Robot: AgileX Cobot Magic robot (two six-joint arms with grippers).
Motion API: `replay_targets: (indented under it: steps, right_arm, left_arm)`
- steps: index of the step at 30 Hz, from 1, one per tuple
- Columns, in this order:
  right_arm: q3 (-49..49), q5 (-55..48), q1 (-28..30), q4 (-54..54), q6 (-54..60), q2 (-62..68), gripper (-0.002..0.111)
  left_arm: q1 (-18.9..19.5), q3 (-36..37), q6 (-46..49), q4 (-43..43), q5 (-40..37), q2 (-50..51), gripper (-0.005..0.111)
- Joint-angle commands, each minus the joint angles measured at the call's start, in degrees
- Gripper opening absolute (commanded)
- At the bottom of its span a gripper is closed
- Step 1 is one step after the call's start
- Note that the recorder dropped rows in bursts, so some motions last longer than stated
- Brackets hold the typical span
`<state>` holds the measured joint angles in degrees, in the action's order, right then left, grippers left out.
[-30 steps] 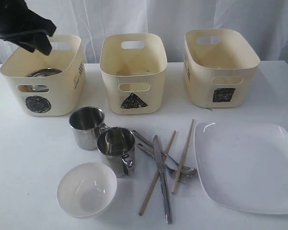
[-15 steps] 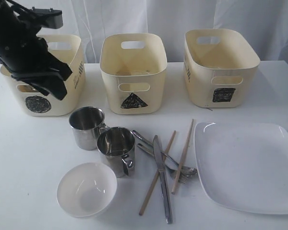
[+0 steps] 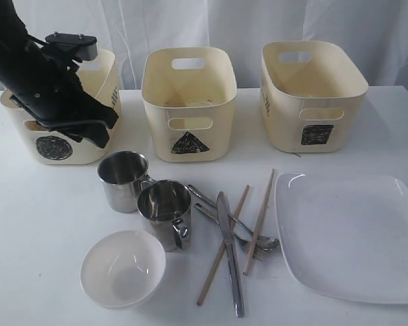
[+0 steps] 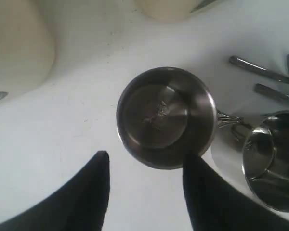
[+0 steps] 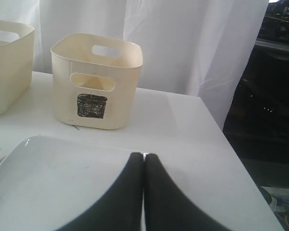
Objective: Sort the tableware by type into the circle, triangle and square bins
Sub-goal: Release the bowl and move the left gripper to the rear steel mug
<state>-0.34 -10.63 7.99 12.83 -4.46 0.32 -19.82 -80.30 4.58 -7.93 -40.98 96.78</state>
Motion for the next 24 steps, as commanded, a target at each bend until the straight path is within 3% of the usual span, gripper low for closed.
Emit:
replay_targets:
  steps: [1,24]
  right_arm:
    - [0.34,0.41,-0.1,0.11,-0.3,-0.32,0.0]
    - [0.34,0.41,-0.1,0.11,-0.3,-0.32,0.0]
  left_arm:
    - [-0.27,0.48,-0.76,-0.53,0.74,3.59,0.053]
    - [-0.27,0.48,-0.12,-0.53,7.1,11.62,0.053]
